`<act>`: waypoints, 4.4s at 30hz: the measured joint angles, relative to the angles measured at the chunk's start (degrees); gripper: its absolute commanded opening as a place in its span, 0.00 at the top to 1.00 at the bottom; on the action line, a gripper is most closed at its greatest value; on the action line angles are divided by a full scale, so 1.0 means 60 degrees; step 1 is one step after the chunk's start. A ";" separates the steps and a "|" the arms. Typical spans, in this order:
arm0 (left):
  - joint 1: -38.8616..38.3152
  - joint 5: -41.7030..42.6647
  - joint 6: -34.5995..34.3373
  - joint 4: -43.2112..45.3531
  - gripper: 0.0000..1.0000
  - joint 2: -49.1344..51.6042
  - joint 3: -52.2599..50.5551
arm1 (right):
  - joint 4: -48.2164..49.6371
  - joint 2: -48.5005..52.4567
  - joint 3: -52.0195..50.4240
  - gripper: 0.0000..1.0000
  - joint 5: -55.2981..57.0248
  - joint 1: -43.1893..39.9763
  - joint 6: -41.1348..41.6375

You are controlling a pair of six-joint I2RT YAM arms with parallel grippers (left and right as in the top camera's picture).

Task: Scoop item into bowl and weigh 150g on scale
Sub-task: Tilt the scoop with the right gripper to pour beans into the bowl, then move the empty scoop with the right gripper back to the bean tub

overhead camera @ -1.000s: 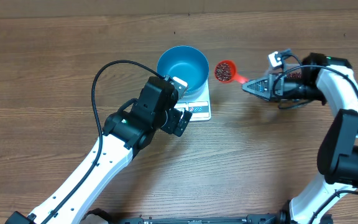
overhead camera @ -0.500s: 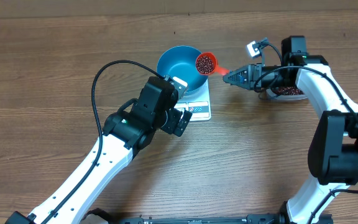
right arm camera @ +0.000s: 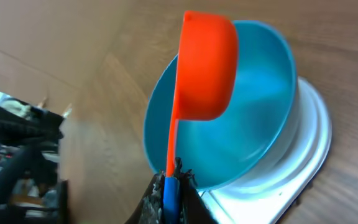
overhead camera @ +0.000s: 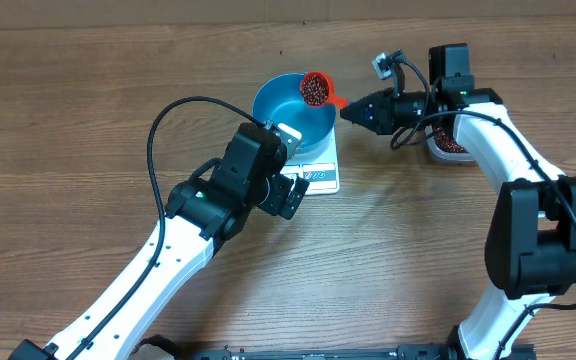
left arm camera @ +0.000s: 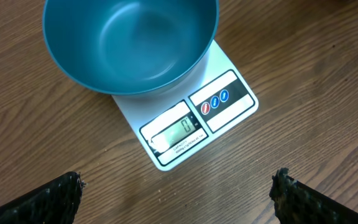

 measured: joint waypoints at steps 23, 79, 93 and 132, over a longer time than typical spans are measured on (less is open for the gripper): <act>0.0000 0.0000 0.0000 0.0000 0.00 -0.0004 0.0000 | 0.0517 0.0000 0.0000 0.96 0.0277 0.0106 -0.6003; 0.0000 0.0000 0.0000 -0.0004 0.00 0.0000 0.0000 | -0.5104 -0.2885 0.0007 0.96 0.7151 -0.3770 -0.0951; 0.0000 0.0000 0.0000 0.0000 0.00 0.0004 0.0000 | -0.5100 -0.2885 0.0007 0.87 0.7719 -0.3770 -0.0991; 0.0000 0.0000 0.0000 0.0000 0.01 0.0004 0.0000 | -0.4546 -0.2885 0.0007 0.95 0.7344 -0.3770 -0.0954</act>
